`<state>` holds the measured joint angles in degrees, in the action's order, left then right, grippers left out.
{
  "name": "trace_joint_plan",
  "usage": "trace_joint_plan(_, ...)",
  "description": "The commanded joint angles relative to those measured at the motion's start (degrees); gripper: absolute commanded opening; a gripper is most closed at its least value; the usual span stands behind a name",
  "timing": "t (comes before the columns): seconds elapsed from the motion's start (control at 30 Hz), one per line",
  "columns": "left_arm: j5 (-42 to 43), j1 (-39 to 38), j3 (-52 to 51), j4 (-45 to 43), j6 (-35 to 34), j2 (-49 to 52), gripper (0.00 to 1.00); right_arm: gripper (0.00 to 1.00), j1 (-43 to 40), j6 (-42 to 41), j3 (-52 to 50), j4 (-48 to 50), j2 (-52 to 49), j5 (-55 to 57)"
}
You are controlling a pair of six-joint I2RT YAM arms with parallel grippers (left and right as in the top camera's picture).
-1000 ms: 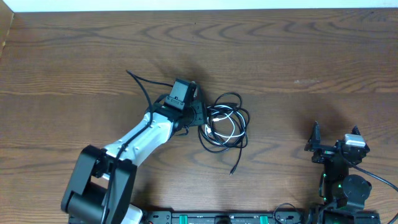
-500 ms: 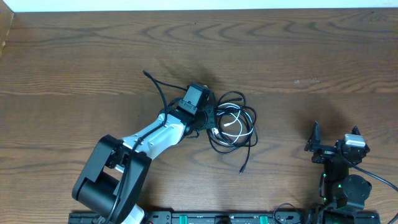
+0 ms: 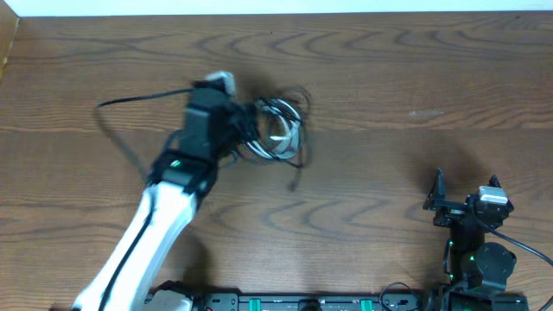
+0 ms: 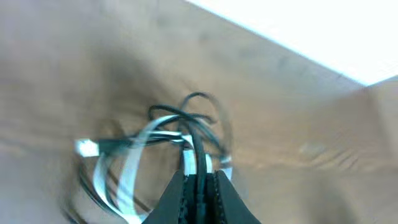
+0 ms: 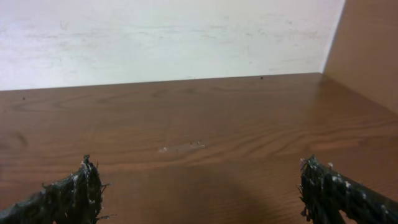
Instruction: Untangle cables
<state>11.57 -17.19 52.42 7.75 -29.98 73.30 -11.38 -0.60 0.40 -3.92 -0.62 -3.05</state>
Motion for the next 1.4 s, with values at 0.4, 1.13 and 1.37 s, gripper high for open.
trace_joint_plan(0.4, 0.04, -6.64, 1.01, 16.94, -1.27, 1.57, 0.08, 0.99, 0.22, 0.68, -0.09, -0.22, 0.31, 0.11)
trace_joint_plan(1.13, -0.37, -17.29, 0.96, 33.75, 7.21, -6.14, 0.08, 0.99, 0.22, 0.68, -0.09, -0.2, 0.31, 0.11)
trace_joint_plan(1.37, -10.14, -17.27, 0.96, 30.93, 7.23, -17.14, 0.09, 0.99, 0.22, 0.68, -0.09, -0.22, 0.31, 0.11)
